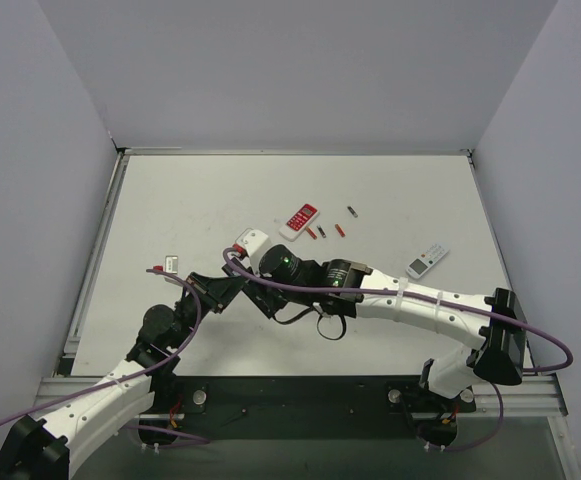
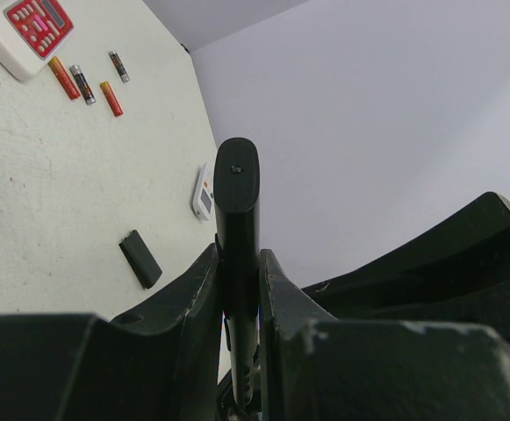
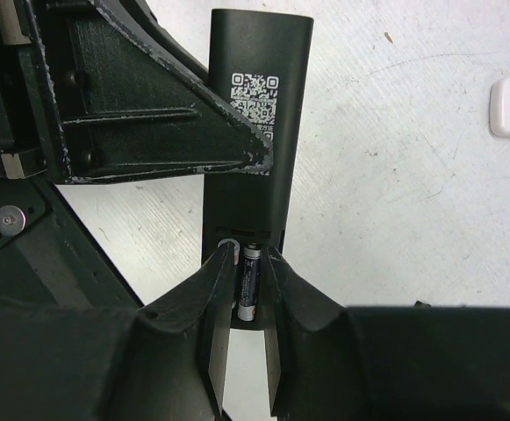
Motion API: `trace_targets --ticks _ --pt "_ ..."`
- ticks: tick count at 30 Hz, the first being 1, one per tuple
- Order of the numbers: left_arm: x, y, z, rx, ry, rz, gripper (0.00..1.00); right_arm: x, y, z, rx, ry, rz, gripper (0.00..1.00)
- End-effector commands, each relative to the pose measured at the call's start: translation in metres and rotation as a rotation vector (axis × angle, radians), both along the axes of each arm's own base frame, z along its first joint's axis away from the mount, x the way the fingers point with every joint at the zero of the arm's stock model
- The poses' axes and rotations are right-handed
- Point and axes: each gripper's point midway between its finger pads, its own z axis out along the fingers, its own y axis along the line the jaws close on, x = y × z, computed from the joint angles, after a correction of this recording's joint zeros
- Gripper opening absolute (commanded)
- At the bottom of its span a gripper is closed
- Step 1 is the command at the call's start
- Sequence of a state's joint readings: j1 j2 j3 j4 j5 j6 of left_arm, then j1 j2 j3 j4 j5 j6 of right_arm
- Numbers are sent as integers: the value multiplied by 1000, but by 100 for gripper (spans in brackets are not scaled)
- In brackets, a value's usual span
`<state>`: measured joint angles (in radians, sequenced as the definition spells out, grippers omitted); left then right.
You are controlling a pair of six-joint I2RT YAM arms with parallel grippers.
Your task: Load the batteries into the remote control
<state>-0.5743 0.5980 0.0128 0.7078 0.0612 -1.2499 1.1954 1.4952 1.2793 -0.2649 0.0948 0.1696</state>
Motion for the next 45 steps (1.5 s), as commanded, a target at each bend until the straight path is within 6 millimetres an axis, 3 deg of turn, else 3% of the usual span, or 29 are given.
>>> trace_targets --ticks 1,26,40,45 --pt "-8 1 -6 -13 -25 -21 0 3 8 27 76 -15 14 15" --pt "-7 -1 1 -20 -35 -29 0 7 11 5 53 48 18 14" --pt "-7 -1 2 -22 -36 -29 0 -3 13 -1 60 90 53 13" --pt "-8 0 4 -33 -38 -27 0 -4 11 -7 51 99 49 7"
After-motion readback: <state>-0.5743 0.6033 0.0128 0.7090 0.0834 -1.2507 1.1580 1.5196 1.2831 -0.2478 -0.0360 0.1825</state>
